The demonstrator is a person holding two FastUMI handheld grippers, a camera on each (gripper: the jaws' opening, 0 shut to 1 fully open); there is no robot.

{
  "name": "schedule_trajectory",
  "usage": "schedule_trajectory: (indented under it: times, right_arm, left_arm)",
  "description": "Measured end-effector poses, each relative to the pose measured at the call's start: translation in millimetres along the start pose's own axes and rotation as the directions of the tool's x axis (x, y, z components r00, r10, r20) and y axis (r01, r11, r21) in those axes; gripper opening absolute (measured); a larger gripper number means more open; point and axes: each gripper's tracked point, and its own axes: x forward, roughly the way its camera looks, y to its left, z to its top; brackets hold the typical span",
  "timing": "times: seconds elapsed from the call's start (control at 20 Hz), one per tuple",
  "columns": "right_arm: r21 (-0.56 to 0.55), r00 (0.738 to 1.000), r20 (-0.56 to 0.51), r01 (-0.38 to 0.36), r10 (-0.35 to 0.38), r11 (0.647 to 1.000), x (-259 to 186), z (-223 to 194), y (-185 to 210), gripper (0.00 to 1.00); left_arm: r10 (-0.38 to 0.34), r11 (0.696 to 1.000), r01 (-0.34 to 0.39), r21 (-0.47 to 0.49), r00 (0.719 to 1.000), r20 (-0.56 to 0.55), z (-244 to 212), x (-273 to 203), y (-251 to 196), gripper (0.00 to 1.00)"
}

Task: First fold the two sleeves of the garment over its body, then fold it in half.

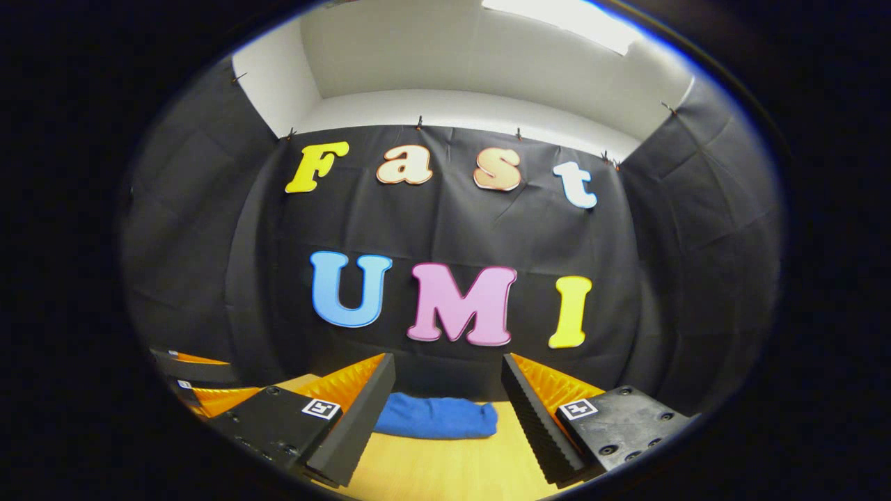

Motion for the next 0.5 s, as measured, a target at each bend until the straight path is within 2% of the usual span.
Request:
schedule_trajectory:
  times: [0.05, 0.15, 0.25, 0.3, 0.5]
  right_arm:
    - [-0.017, 1.0, -0.003, 0.004, -0.004, 1.0, -3.3, -1.8, -3.9, 0.96]
    - [-0.042, 1.0, -0.01, -0.005, 0.004, 0.999, -3.6, -5.4, -3.3, 0.96]
    - [-0.028, 1.0, -0.006, -0.01, 0.01, 1.0, -2.1, -1.8, -3.5, 0.93]
    - [-0.015, 1.0, -0.001, -0.003, 0.003, 1.0, -1.7, 1.0, -6.3, 0.96]
    - [-0.014, 1.0, 0.006, 0.003, -0.003, 1.0, -6.5, 3.8, -13.3, 0.96]
  left_arm:
    - [0.012, 1.0, -0.013, 0.02, 1.0, 0.021, 4.2, -2.0, 0.2, 0.82]
    - [0.035, 0.998, -0.036, 0.049, 0.999, 0.027, 8.4, -1.5, 3.1, 0.81]
    - [0.037, 0.998, -0.039, 0.045, 0.998, 0.044, 19.5, -0.3, 0.2, 0.8]
    - [0.035, 0.998, -0.038, 0.041, 0.997, 0.064, 28.9, 0.1, -0.9, 0.82]
    - [0.054, 0.998, -0.058, 0.04, 0.993, 0.102, 39.4, 4.5, 0.0, 0.8]
